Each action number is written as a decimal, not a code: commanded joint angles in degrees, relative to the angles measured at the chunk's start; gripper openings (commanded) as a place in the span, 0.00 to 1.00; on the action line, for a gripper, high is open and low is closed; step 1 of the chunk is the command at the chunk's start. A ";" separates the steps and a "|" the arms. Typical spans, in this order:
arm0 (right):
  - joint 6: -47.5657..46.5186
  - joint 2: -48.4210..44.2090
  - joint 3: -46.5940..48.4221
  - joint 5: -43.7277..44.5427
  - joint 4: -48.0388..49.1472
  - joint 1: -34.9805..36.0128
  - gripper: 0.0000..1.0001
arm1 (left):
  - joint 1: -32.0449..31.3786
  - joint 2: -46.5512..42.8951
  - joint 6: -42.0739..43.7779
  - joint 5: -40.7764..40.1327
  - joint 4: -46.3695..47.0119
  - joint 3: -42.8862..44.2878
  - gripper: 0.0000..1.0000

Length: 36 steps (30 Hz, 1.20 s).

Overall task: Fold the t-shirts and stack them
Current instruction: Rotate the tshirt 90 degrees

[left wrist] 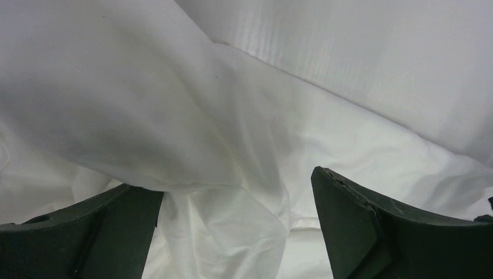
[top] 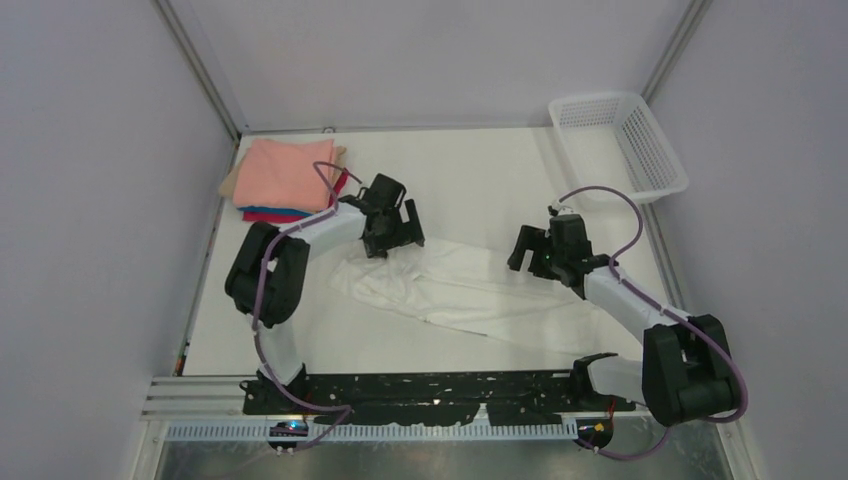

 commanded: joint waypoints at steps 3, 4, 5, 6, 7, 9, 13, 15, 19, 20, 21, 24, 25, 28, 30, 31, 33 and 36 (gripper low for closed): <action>-1.22 -6.54 3.55 6.15 -1.57 -0.64 0.95 | 0.80 11.21 3.16 8.31 -1.08 16.23 1.00; -1.15 -6.94 3.74 6.20 -1.66 -0.81 0.95 | 0.82 13.03 3.33 8.29 -1.82 19.18 1.00; -0.92 -7.64 4.09 6.22 -1.80 -1.20 0.95 | 0.88 14.92 3.72 9.30 -3.87 22.97 1.00; -0.86 -7.97 4.18 6.24 -2.12 -1.58 0.95 | 0.98 17.01 4.39 11.14 -5.36 26.90 1.00; -0.58 -8.16 4.34 6.40 -2.24 -1.81 0.95 | 0.99 18.76 5.16 11.85 -6.71 30.34 1.00; -0.09 -7.76 4.16 6.33 -2.17 -2.42 0.95 | 1.07 22.59 6.33 11.96 -8.73 37.16 1.00; -0.09 -4.99 4.64 4.47 -1.80 -4.56 0.95 | 2.33 31.46 8.42 13.50 -14.80 53.76 1.00; 0.19 -3.52 4.77 4.70 -1.26 -5.65 0.95 | 3.12 35.29 8.50 14.48 -15.96 60.20 1.00; 1.14 -1.39 4.80 4.48 -1.08 -6.60 0.95 | 4.18 38.65 9.30 17.48 -14.46 67.21 1.00; 1.46 -1.11 4.86 2.65 -1.29 -6.67 0.95 | 4.43 38.47 9.07 18.14 -14.50 68.05 1.00; 1.51 -1.11 4.79 1.95 -1.86 -6.68 0.95 | 4.57 37.79 9.25 19.42 -14.62 68.52 1.00; 1.93 -2.21 3.05 2.05 -3.09 -6.69 0.95 | 4.43 32.21 10.34 18.10 -13.03 63.78 1.00; 2.10 -2.49 2.47 2.39 -3.38 -6.71 0.95 | 4.36 29.75 10.68 16.95 -12.22 61.10 1.00; 2.52 -3.71 0.06 2.58 -3.77 -6.65 0.95 | 4.02 22.32 11.85 12.30 -11.37 53.27 1.00; 2.76 -4.19 -1.22 2.78 -4.06 -6.69 0.95 | 3.63 18.05 12.23 9.69 -11.54 48.58 1.00; 2.96 -4.27 -1.60 2.98 -4.37 -6.69 0.95 | 3.26 15.85 12.22 7.67 -12.22 46.28 1.00; 3.09 -4.24 -2.48 3.33 -4.72 -6.69 0.95 | 2.18 13.17 12.03 5.04 -13.92 42.39 1.00; 3.58 -3.26 -3.60 3.35 -4.59 -6.69 0.95 | 0.21 10.04 10.43 5.80 -12.78 33.91 1.00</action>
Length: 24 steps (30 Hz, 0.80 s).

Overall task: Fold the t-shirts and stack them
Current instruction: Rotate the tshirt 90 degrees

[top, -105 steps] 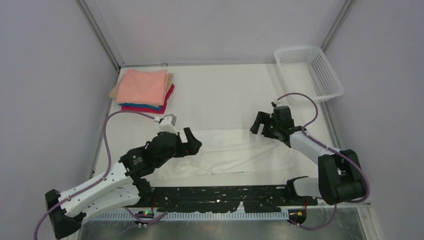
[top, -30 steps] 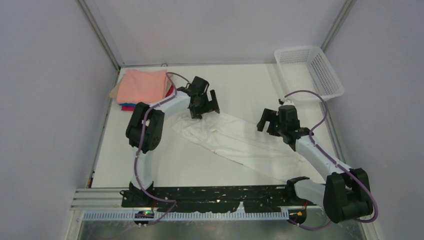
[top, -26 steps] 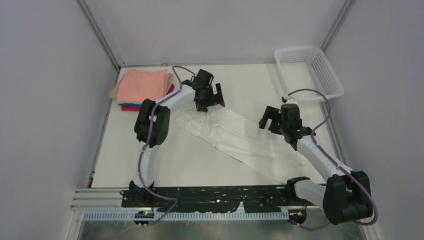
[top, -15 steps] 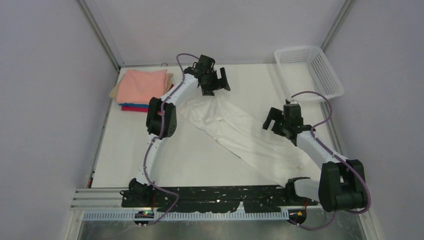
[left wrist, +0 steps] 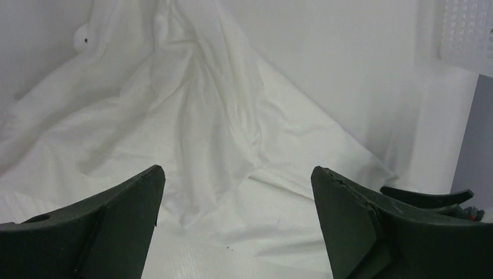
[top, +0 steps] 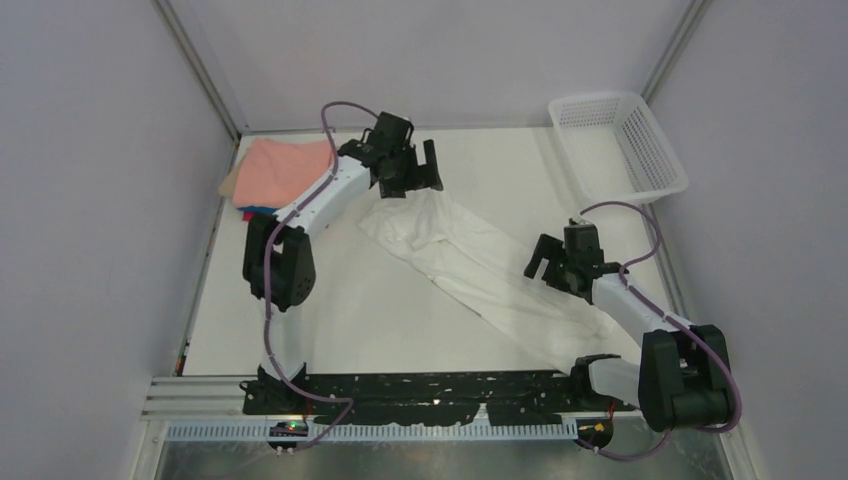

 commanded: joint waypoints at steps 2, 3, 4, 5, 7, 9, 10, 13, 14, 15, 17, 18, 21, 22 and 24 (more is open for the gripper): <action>1.64 0.82 -1.43 -0.60 0.55 -0.13 0.95 | -2.88 -5.99 -3.53 2.24 3.79 -13.77 1.00; 1.84 1.61 -1.47 -1.58 0.77 -0.13 0.95 | -2.88 -6.02 -4.59 4.01 5.30 -16.11 1.00; 2.07 1.99 -1.46 -2.04 0.92 -0.13 0.95 | -2.98 -5.90 -5.47 5.07 6.85 -17.81 1.00; 2.18 2.52 -1.50 -3.42 1.04 -0.05 0.95 | -3.02 -5.66 -6.44 4.60 7.63 -18.80 1.00; 2.27 2.73 -1.65 -5.29 1.20 -0.05 0.95 | -3.08 -3.49 -6.93 2.19 6.53 -17.89 1.00; 2.18 2.24 -2.05 -6.67 1.07 -0.06 0.95 | -2.86 0.10 -6.32 0.37 3.35 -14.07 1.00; 2.18 1.79 -2.15 -6.95 0.73 0.04 0.95 | -2.56 2.46 -5.97 0.12 1.72 -11.46 1.00; 2.17 1.00 -2.60 -7.87 -0.02 0.09 0.95 | -0.98 9.17 -5.91 1.61 -5.33 -2.86 1.00; 2.25 0.67 -2.73 -8.67 -0.16 0.23 0.95 | -0.68 10.78 -5.91 1.33 -6.15 -0.42 1.00; 2.36 0.60 -3.09 -9.01 -0.24 0.35 0.95 | -0.44 12.23 -5.91 1.53 -7.28 0.72 1.00; 2.36 0.87 -3.53 -10.15 -0.57 0.95 0.95 | -0.03 14.78 -5.33 3.05 -9.97 5.57 1.00; 2.47 1.40 -3.62 -10.74 -0.71 1.54 0.95 | 0.33 15.76 -5.32 2.81 -11.39 7.64 1.00; 3.29 2.32 -3.46 -12.49 -1.53 4.73 0.95 | 2.23 19.82 -4.00 6.81 -14.03 15.82 1.00; 3.98 2.49 -3.08 -13.52 -1.54 5.68 0.95 | 3.26 21.56 -3.99 8.72 -14.73 19.24 1.00; 5.10 2.74 -2.09 -14.38 -1.61 9.62 0.95 | 5.22 25.04 -3.61 10.90 -15.96 26.15 1.00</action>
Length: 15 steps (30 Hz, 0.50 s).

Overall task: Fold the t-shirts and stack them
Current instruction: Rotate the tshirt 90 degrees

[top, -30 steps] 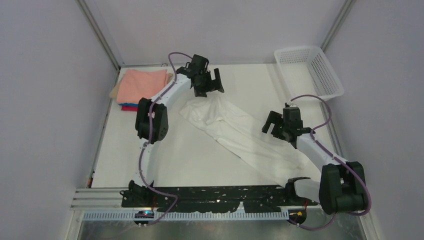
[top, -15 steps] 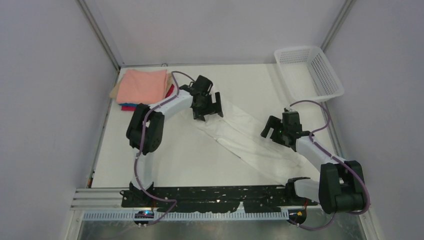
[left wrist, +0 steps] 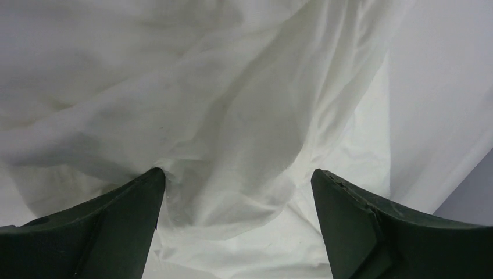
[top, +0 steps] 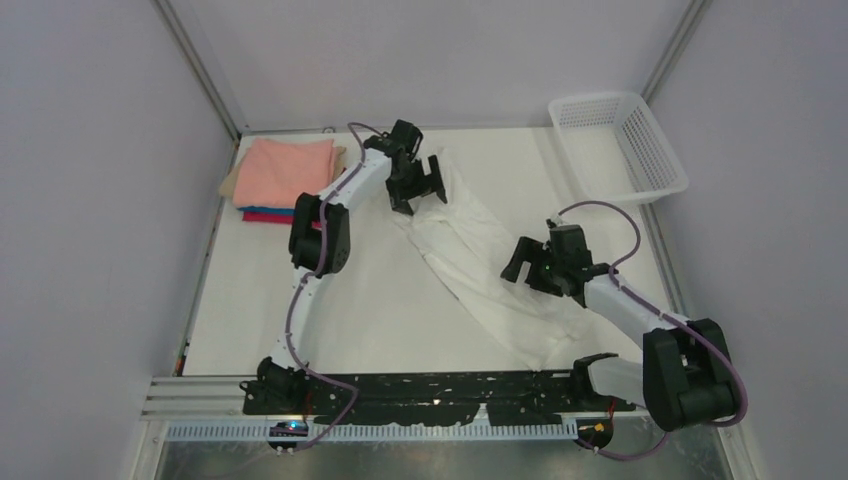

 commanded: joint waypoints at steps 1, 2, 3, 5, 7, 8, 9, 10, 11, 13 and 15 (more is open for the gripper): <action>3.91 2.25 -0.09 -6.05 -4.43 8.17 0.95 | 4.37 6.43 2.44 5.13 -4.35 13.61 1.00; 4.32 3.15 1.03 -7.28 -4.41 9.31 0.95 | 4.88 7.68 2.86 4.93 -3.96 15.64 1.00; 4.78 3.62 1.51 -8.04 -4.03 11.67 0.95 | 5.36 8.45 2.48 5.72 -2.73 16.41 1.00; 4.50 5.14 3.48 -9.74 -4.80 14.86 0.95 | 6.36 9.65 1.41 10.25 1.25 16.24 1.00; 3.07 6.67 6.22 -9.89 -8.22 17.13 0.95 | 6.72 11.22 0.42 9.89 3.14 17.87 1.00; 2.71 7.88 7.61 -10.49 -8.90 17.53 0.95 | 6.71 12.15 0.41 9.16 3.34 19.35 0.99; 2.71 8.31 7.96 -11.91 -9.63 18.16 0.95 | 6.69 12.79 0.17 8.99 3.81 20.43 1.00; 3.10 8.77 8.14 -12.38 -9.70 18.61 0.95 | 6.72 13.18 -0.34 9.30 4.83 20.75 1.00; 4.23 8.85 7.96 -12.47 -9.57 20.16 0.95 | 6.74 13.40 -0.97 10.03 6.17 20.70 1.00; 6.27 8.06 7.59 -11.14 -9.02 23.78 0.95 | 6.75 13.86 -2.09 10.85 8.68 20.80 1.00; 8.71 7.10 6.75 -10.45 -7.34 27.59 0.95 | 6.75 14.07 -2.96 10.73 10.77 20.90 1.00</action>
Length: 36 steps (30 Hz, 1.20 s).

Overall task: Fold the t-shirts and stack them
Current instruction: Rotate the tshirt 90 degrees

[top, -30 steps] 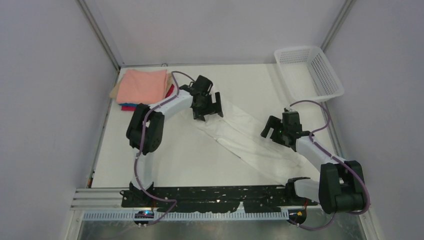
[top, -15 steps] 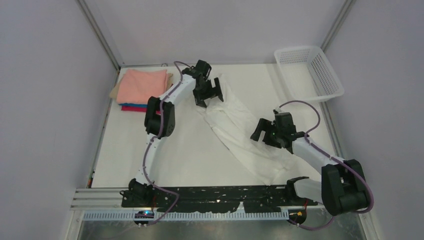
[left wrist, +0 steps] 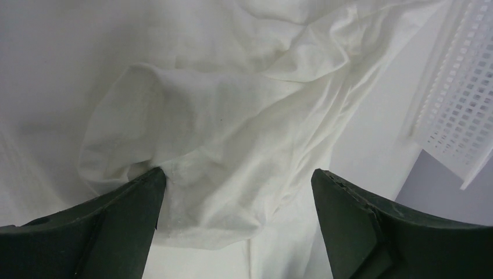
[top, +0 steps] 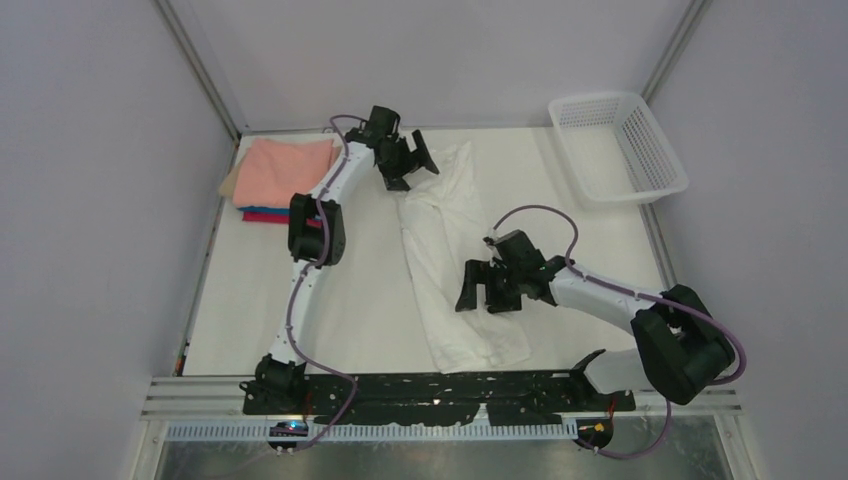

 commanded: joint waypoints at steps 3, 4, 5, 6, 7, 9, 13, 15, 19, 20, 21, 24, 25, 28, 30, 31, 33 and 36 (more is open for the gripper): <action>6.54 -1.75 -0.73 -0.60 0.35 11.56 0.95 | -0.31 2.10 -2.98 1.51 9.61 1.87 1.00; 6.86 -2.00 -0.44 0.67 0.05 12.49 0.95 | -0.23 2.26 -3.40 1.81 10.86 1.95 1.00; 6.84 -2.22 0.85 1.94 -2.07 13.92 0.95 | -0.14 2.36 -3.99 2.39 11.72 2.14 1.00; 6.51 -3.11 1.76 5.86 -3.31 14.20 0.95 | -0.20 2.21 -4.78 3.94 12.73 2.15 1.00; 6.49 -3.83 3.29 8.62 -5.98 14.50 0.95 | -0.34 1.77 -4.88 6.14 13.76 2.18 1.00; 6.15 -6.48 5.87 19.60 -10.28 14.57 0.95 | -0.64 -0.59 -2.60 6.48 13.07 2.21 1.00; 2.68 -8.61 11.79 35.89 -11.57 14.57 0.95 | -0.30 -11.16 6.09 -3.27 6.51 -0.35 1.00; 1.68 -6.20 13.83 36.98 -8.25 14.21 0.95 | 0.22 -17.09 8.92 -4.78 4.98 -4.35 1.00; 0.00 2.78 20.72 37.03 -4.45 12.11 0.95 | 0.39 -28.28 13.66 -8.14 2.22 -13.12 1.00; -0.19 4.61 24.25 37.70 -4.81 12.04 0.95 | 0.37 -30.74 14.40 -8.67 1.71 -16.25 1.00; -0.28 8.44 26.11 38.48 -5.98 12.03 0.95 | 0.33 -33.26 15.17 -8.98 1.31 -18.65 1.00; -1.54 16.20 34.37 40.57 -7.02 11.92 0.95 | 0.33 -41.70 15.41 -10.74 2.70 -29.65 1.00; -1.67 20.11 35.70 41.33 -7.22 11.79 0.95 | 0.29 -44.91 14.52 -11.29 5.20 -35.83 1.00; 0.02 27.14 42.03 39.55 -7.70 10.43 0.95 | 0.35 -57.15 11.76 -11.74 16.41 -55.06 1.00; 2.78 32.67 44.99 39.05 -8.43 9.68 0.95 | 0.31 -63.79 10.03 -12.28 22.32 -65.42 1.00; 3.57 33.88 46.33 38.66 -8.39 9.53 0.95 | 0.29 -66.87 9.27 -12.91 24.55 -70.05 1.00; 4.95 37.25 48.89 37.14 -8.54 9.32 0.95 | 0.30 -71.94 8.81 -14.42 27.62 -77.85 1.00; 5.43 42.96 53.05 35.52 -11.91 9.00 0.95 | 0.31 -76.77 5.67 -19.18 30.57 -85.64 1.00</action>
